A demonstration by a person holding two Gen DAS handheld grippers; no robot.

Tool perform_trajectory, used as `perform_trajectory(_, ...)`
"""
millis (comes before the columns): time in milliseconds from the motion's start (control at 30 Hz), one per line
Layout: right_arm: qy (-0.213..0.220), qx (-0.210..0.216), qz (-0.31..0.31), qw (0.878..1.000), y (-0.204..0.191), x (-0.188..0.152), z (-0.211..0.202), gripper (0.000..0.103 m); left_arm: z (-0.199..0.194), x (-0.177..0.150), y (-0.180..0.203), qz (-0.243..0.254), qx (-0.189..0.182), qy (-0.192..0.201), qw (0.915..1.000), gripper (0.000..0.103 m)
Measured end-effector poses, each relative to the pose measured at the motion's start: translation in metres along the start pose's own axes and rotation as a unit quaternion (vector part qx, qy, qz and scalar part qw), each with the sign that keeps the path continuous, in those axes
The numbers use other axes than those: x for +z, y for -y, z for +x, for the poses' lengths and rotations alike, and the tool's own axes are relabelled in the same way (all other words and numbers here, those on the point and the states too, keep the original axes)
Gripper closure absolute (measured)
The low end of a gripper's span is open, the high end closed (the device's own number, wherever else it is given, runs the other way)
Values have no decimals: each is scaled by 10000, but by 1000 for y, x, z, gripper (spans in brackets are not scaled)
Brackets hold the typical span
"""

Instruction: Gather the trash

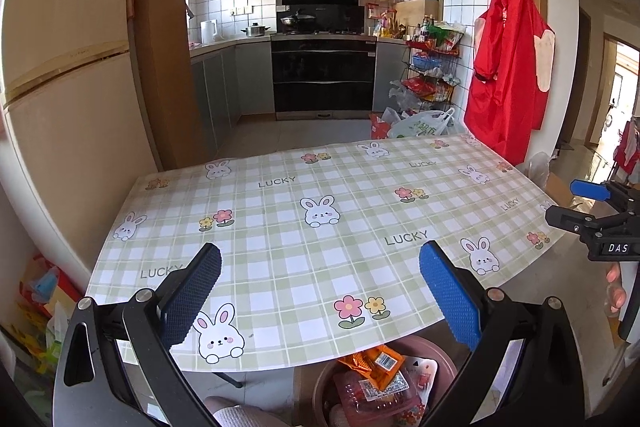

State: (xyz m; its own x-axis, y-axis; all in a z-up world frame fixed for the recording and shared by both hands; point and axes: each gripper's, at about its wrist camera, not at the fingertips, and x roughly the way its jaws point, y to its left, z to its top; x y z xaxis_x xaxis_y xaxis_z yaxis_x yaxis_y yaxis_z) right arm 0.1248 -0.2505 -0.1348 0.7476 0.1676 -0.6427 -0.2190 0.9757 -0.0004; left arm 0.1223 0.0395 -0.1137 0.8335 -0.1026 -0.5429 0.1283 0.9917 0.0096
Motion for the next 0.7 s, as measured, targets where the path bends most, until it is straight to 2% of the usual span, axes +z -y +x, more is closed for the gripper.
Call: perform_trajectory(700,160,-70,-15,9998,0,1,-18,6,-19,6,11,187,258,240,9992,6)
